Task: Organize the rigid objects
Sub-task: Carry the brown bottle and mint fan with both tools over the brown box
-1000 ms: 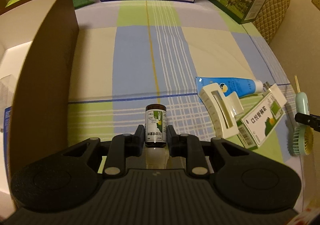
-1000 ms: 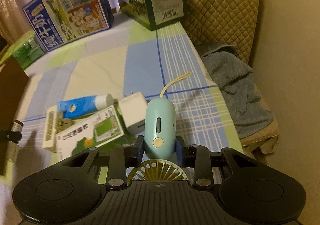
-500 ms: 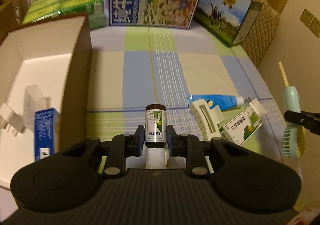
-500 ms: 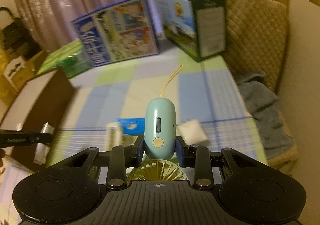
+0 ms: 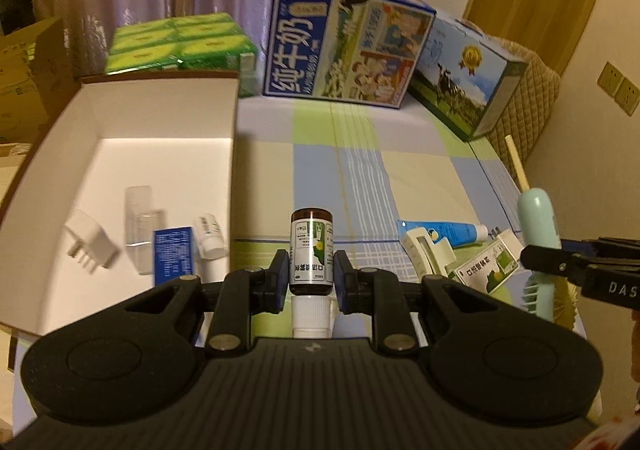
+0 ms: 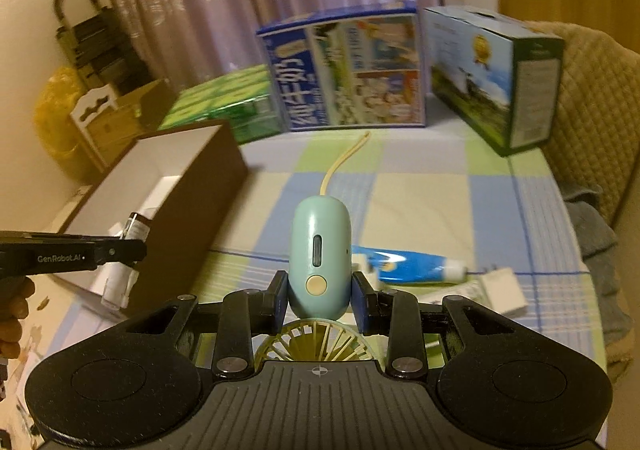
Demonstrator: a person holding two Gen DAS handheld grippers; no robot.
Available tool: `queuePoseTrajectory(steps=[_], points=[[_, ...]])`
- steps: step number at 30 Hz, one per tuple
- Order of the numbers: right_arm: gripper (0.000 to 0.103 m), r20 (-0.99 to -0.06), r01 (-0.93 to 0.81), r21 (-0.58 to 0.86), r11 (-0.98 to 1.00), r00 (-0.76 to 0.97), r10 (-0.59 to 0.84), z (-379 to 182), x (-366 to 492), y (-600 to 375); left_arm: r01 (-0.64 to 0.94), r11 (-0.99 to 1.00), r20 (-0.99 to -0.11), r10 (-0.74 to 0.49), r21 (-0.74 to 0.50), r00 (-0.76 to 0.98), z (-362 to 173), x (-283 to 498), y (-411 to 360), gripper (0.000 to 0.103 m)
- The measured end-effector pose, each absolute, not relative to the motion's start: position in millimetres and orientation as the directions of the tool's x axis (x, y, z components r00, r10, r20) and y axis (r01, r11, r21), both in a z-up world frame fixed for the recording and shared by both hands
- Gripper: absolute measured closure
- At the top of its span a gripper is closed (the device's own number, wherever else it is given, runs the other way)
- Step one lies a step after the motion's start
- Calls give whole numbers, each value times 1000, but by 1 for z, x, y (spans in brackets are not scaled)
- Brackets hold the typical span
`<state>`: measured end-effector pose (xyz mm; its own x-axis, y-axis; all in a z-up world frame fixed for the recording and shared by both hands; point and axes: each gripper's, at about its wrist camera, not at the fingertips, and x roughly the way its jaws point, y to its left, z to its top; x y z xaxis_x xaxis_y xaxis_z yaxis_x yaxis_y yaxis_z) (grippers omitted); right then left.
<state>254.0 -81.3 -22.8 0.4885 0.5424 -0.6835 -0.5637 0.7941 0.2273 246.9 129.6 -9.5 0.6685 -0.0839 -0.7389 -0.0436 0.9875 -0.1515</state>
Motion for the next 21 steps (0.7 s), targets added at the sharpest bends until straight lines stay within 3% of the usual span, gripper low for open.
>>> queuePoseTrajectory(steps=[21], points=[[74,-632,-713,271,647,375,678,-5,211,24,-138,980,-672,6,-142,740,26,195,213,84]])
